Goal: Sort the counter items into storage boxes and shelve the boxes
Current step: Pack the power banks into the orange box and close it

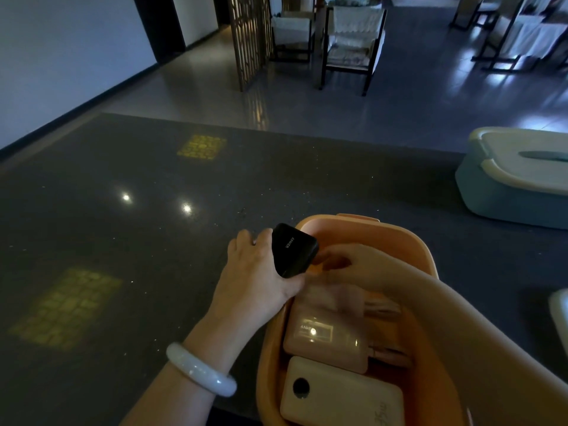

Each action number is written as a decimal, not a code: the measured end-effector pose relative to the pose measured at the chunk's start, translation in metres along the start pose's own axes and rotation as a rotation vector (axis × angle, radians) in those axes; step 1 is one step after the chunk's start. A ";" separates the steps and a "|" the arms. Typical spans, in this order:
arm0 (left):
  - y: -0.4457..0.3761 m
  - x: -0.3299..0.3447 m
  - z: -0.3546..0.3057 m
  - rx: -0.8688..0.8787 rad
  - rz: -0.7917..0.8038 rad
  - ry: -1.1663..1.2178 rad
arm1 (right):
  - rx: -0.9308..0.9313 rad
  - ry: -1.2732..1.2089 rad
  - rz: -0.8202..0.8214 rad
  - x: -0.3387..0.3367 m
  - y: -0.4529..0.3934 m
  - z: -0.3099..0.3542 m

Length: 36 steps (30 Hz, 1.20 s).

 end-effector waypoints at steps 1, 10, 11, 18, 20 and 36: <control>0.001 0.000 -0.002 -0.002 -0.014 0.004 | -0.026 -0.138 0.022 -0.001 0.008 0.010; 0.016 0.011 -0.032 -0.026 -0.001 0.115 | 0.127 -1.174 -0.121 0.012 0.046 0.020; 0.014 0.010 -0.032 -0.049 0.039 0.176 | 0.127 -1.182 -0.121 0.009 0.048 0.016; 0.001 0.009 -0.033 -0.162 0.222 0.578 | 0.060 -1.001 -0.050 -0.005 0.048 -0.005; 0.001 0.013 -0.033 -0.168 0.225 0.665 | 0.047 -0.962 -0.024 -0.007 0.048 -0.008; 0.012 0.026 -0.031 -0.061 -0.127 0.488 | -0.065 0.109 -0.342 -0.012 0.047 0.018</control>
Point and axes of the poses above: each hand's wrist, its own y-axis away from the middle knuckle, its own x-axis out of the palm, z = x × y, the point moved 3 cm from there along -y, towards the middle knuckle, and after that the axes turned 3 degrees about -x, right-handed, at the moved point
